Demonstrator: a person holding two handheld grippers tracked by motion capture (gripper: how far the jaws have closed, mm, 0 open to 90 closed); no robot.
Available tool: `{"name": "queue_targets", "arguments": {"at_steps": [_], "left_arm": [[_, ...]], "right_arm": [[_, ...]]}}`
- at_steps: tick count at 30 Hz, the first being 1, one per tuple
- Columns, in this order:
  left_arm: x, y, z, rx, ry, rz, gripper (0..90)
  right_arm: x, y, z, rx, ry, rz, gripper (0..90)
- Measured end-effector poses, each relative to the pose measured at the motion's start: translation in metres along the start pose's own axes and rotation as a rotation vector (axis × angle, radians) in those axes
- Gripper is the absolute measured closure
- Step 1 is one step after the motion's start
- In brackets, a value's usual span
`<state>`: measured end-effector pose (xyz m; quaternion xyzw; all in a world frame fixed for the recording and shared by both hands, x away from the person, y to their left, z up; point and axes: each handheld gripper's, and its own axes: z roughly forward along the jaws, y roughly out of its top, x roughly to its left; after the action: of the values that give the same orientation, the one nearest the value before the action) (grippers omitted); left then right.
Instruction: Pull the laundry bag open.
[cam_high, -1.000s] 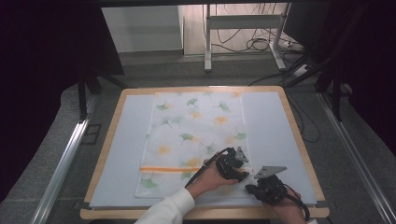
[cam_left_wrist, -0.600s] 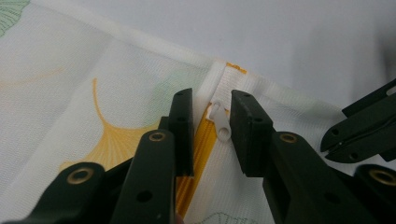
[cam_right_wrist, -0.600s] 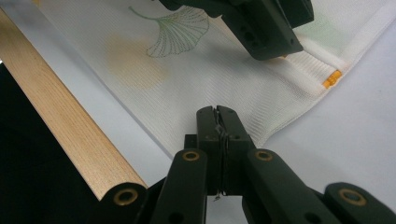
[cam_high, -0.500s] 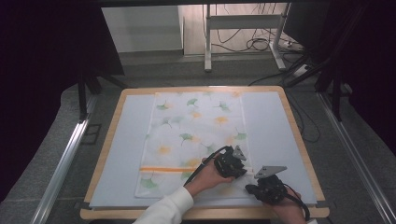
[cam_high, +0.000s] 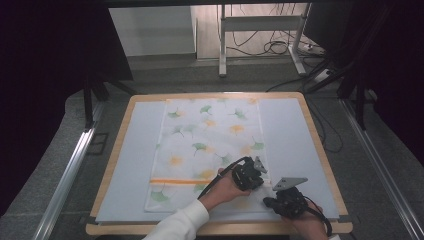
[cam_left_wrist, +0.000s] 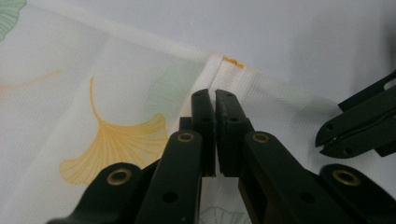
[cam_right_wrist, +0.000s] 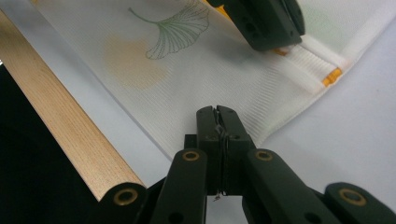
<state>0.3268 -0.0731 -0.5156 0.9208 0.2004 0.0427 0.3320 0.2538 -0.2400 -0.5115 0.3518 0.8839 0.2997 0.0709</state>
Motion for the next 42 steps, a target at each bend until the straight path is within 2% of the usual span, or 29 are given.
{"name": "queue_targets", "arguments": {"at_steps": [3,7,9,15,23,28,37,42], "left_arm": [[0.0012,-0.0012,-0.0001,-0.007,-0.007,-0.015,89.6],[0.0006,-0.0010,0.0003,-0.009,-0.006,-0.013,89.1],[0.0004,-0.0006,0.0011,-0.009,-0.023,-0.018,86.6],[-0.0030,0.0003,0.0023,-0.002,-0.018,0.000,82.2],[-0.0040,0.0012,0.0015,0.013,0.008,-0.005,87.6],[-0.0003,0.0000,0.0012,0.002,-0.005,-0.026,89.9],[0.0013,0.0011,0.0006,0.013,0.003,-0.017,90.0],[0.0014,0.0013,0.0006,0.015,0.003,-0.015,90.0]], "right_arm": [[-0.0008,-0.0002,-0.0001,-0.001,0.000,0.000,87.9],[-0.0014,0.0000,0.0000,-0.001,0.003,0.004,87.9],[-0.0014,0.0000,0.0000,0.000,0.003,0.004,88.0],[-0.0013,0.0000,0.0000,0.001,0.002,0.004,88.0],[-0.0012,0.0002,0.0002,0.001,0.001,-0.001,88.0],[-0.0013,0.0003,0.0003,0.001,0.002,0.001,88.0],[-0.0021,0.0005,0.0002,0.000,0.002,0.007,88.7],[-0.0067,0.0041,0.0006,-0.026,-0.029,0.027,88.8]]}}
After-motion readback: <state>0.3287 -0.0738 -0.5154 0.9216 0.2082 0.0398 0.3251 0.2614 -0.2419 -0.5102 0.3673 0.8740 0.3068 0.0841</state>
